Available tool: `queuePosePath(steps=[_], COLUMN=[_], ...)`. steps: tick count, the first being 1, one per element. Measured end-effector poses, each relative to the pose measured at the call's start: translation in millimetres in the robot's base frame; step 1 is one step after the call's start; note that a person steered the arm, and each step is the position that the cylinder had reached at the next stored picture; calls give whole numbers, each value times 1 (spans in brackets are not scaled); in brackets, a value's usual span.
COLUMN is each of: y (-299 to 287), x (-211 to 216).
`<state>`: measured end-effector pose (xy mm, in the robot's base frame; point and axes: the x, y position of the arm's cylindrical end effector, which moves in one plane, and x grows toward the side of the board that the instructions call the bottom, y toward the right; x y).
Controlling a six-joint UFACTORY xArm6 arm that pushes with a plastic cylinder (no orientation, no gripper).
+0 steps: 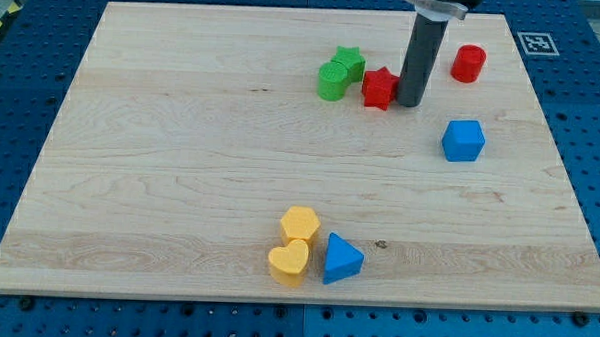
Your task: Push the red star into the green blocks
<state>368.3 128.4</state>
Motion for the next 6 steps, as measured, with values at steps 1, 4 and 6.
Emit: queuePosePath(steps=[1, 4, 6], y=[0, -15, -18], x=[-7, -7, 0])
